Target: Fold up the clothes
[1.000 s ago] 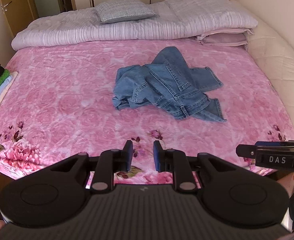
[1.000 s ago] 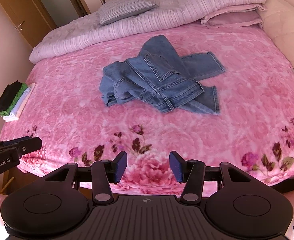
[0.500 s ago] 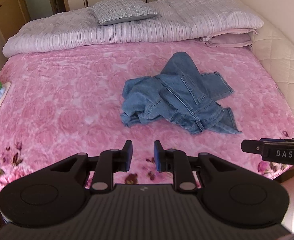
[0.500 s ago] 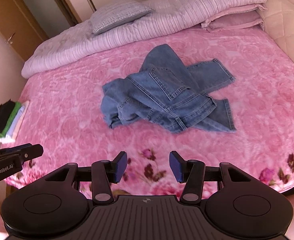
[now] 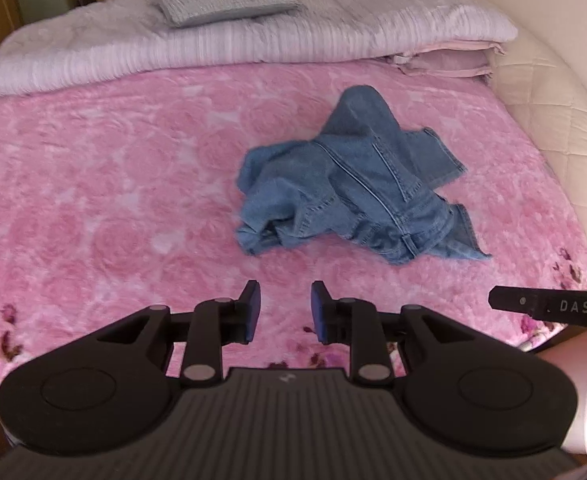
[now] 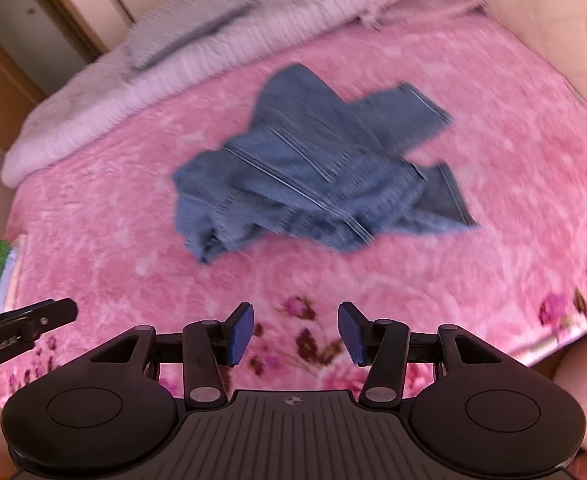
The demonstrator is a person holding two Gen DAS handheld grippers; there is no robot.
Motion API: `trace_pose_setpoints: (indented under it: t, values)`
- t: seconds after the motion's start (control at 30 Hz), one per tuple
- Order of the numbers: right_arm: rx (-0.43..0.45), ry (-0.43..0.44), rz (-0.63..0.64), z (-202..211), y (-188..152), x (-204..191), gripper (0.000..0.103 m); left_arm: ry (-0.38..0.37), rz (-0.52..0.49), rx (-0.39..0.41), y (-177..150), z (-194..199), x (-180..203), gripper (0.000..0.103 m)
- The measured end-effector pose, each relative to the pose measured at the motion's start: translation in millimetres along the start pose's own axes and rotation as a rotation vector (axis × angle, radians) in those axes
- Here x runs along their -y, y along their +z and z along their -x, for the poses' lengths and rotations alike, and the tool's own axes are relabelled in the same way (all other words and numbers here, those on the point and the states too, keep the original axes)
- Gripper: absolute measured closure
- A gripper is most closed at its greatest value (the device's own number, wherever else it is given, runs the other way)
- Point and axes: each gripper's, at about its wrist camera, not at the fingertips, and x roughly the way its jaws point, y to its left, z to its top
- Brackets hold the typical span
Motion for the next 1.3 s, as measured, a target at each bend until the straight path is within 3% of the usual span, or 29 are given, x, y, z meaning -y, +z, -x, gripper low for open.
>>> trace_pose_setpoints:
  t: [0.33, 0.53, 0.73, 0.97, 1.13, 1.3]
  values:
    - [-0.068, -0.063, -0.103, -34.8, 3.6, 64.1, 0.052, -0.011, -0.024, -0.065, -10.2, -63.3, 13.3, 0.08]
    - [-0.114, -0.066, -0.132, -52.1, 24.8, 98.9, 0.052, 0.036, -0.043, -0.073, 24.9, -91.2, 33.3, 0.08]
    - [-0.113, -0.085, -0.148, -71.0, 59.6, 119.7, 0.052, -0.002, -0.006, -0.062, 63.0, -117.9, 44.8, 0.076]
    - [-0.12, -0.078, -0.225, -100.7, 84.5, 127.6, 0.052, -0.014, -0.066, -0.062, 106.7, -155.2, 31.3, 0.075]
    - [-0.125, -0.081, -0.355, -120.3, 78.7, 125.0, 0.052, -0.033, -0.119, -0.078, 137.8, -186.0, 0.4, 0.075]
    - [-0.076, -0.005, -0.585, -140.9, 82.9, 123.6, 0.051, -0.049, -0.164, -0.093, 162.5, -213.8, -27.7, 0.074]
